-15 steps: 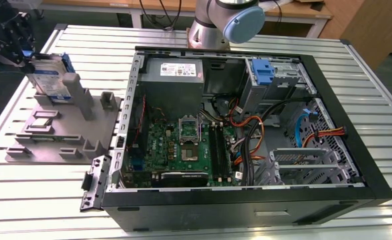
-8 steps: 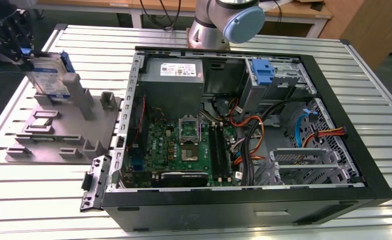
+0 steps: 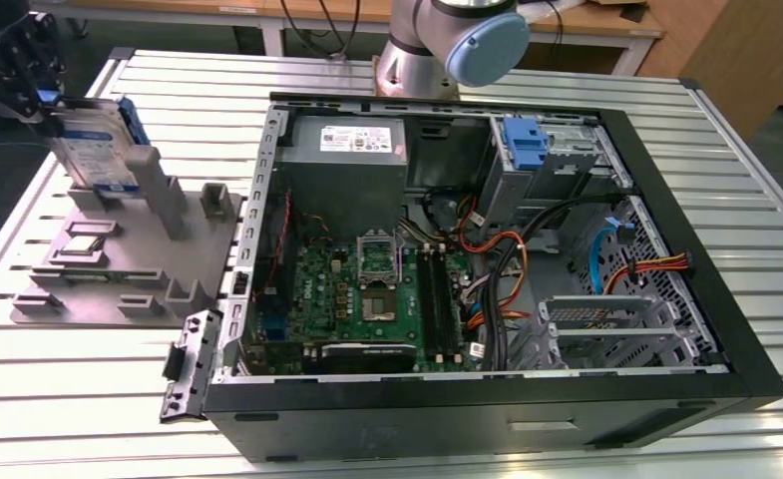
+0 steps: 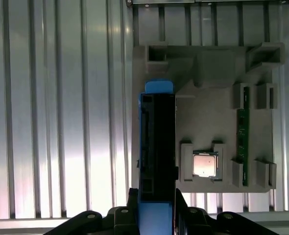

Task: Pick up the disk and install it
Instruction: 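Pick up the disk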

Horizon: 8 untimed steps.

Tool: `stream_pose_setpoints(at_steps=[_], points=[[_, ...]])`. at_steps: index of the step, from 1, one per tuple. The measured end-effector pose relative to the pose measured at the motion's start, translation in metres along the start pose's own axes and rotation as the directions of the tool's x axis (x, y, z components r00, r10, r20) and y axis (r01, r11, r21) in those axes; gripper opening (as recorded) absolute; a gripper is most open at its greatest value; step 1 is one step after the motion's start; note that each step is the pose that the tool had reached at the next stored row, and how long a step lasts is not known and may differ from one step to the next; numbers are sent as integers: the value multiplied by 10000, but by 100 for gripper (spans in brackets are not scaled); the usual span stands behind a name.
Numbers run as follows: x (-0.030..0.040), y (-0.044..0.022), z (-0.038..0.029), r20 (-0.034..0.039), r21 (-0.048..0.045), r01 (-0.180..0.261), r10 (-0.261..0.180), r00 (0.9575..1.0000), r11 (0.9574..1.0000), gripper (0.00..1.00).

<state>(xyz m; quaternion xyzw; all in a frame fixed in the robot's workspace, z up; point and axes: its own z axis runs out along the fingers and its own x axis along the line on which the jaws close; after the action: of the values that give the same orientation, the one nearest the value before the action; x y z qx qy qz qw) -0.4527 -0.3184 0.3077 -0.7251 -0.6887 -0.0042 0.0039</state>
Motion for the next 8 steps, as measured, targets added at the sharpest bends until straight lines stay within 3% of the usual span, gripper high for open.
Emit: stream_pose_setpoints(at_steps=[8], points=[[1, 0, -71, 0, -1, 0, 0, 10000, 10000, 36]])
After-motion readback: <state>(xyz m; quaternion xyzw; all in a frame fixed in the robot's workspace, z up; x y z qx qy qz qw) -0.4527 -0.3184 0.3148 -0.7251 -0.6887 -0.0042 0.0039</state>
